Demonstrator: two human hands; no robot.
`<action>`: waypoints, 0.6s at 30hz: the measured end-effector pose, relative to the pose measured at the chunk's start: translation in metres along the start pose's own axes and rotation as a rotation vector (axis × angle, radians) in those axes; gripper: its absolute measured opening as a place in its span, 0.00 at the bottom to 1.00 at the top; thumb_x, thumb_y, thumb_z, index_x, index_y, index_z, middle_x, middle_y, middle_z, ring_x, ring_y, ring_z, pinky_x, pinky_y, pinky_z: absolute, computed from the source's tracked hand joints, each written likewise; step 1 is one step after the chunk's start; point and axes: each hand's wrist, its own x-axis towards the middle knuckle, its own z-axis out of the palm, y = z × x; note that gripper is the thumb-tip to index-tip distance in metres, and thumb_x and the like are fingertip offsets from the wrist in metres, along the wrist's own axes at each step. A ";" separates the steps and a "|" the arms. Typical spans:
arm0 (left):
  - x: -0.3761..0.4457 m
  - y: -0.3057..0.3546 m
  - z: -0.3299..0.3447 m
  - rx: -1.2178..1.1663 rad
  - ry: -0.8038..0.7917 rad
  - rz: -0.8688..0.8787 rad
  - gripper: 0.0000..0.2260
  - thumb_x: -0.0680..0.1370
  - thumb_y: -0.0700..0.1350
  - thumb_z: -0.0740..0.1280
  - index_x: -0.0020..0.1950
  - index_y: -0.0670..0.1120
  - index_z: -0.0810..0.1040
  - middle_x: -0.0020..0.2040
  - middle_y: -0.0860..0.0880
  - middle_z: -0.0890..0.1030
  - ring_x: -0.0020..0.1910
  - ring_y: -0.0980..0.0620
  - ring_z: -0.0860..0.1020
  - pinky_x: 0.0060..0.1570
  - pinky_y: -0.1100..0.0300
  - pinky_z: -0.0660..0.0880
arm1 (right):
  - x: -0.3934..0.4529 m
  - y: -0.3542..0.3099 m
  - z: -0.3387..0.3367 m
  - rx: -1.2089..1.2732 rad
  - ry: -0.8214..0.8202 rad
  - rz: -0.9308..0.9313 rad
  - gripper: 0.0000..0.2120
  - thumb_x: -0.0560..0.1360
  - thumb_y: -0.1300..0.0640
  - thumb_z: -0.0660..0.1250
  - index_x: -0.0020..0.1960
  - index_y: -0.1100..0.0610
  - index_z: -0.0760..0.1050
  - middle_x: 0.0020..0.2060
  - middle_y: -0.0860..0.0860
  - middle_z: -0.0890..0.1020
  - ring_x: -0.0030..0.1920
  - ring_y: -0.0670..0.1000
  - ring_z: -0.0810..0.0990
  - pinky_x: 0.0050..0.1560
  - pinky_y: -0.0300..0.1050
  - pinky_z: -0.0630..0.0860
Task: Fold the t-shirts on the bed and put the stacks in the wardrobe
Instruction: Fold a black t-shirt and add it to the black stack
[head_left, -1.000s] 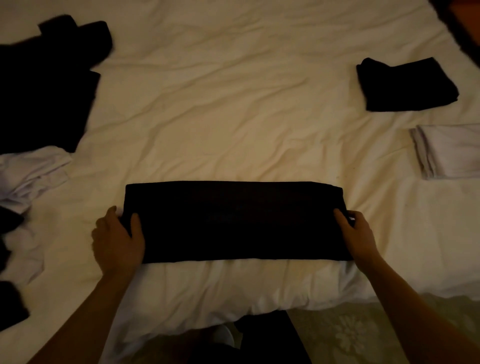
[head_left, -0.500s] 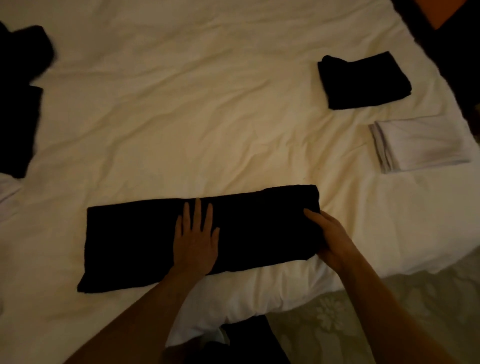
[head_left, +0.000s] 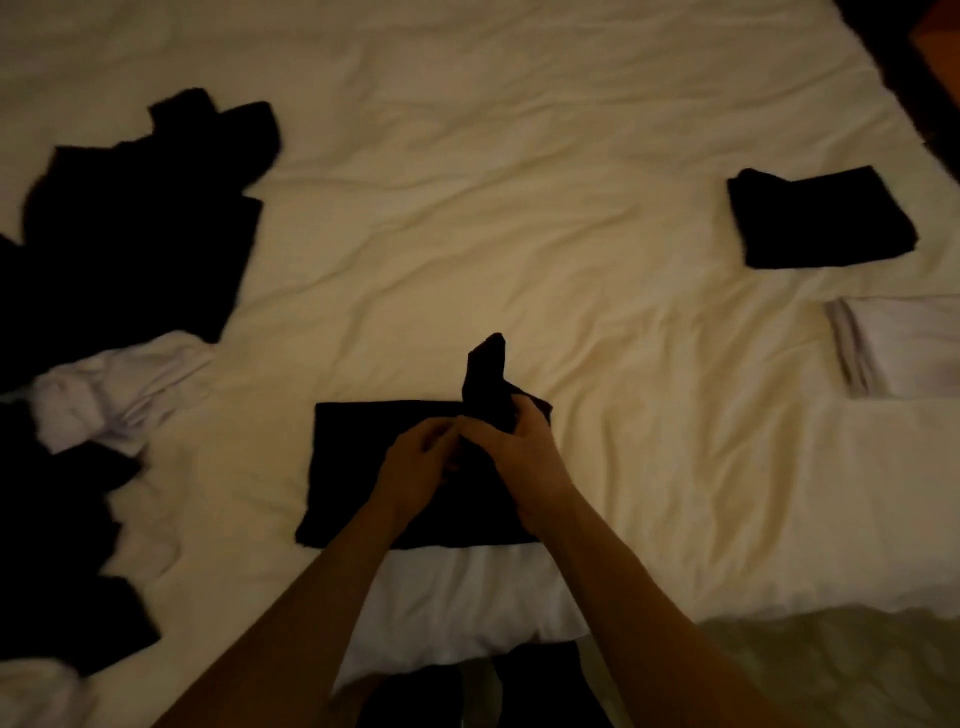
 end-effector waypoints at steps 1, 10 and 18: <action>-0.006 0.000 -0.016 -0.103 0.036 -0.042 0.12 0.82 0.53 0.62 0.57 0.49 0.81 0.51 0.46 0.84 0.48 0.48 0.83 0.50 0.53 0.81 | 0.003 0.007 0.019 -0.051 0.024 -0.020 0.19 0.75 0.58 0.73 0.62 0.61 0.71 0.49 0.55 0.81 0.47 0.52 0.83 0.44 0.41 0.81; -0.019 -0.051 -0.103 -0.275 0.118 -0.142 0.24 0.75 0.62 0.68 0.68 0.53 0.75 0.57 0.53 0.80 0.52 0.54 0.80 0.52 0.59 0.75 | 0.021 0.077 0.134 -0.850 -0.258 -0.077 0.19 0.78 0.58 0.65 0.67 0.61 0.70 0.58 0.58 0.79 0.56 0.57 0.79 0.56 0.53 0.78; -0.011 -0.091 -0.114 0.037 0.244 0.028 0.17 0.80 0.47 0.67 0.69 0.47 0.74 0.59 0.48 0.80 0.58 0.47 0.79 0.52 0.56 0.74 | 0.010 0.104 0.042 -0.937 0.267 -0.421 0.14 0.79 0.57 0.62 0.63 0.58 0.75 0.56 0.56 0.79 0.55 0.55 0.78 0.52 0.45 0.74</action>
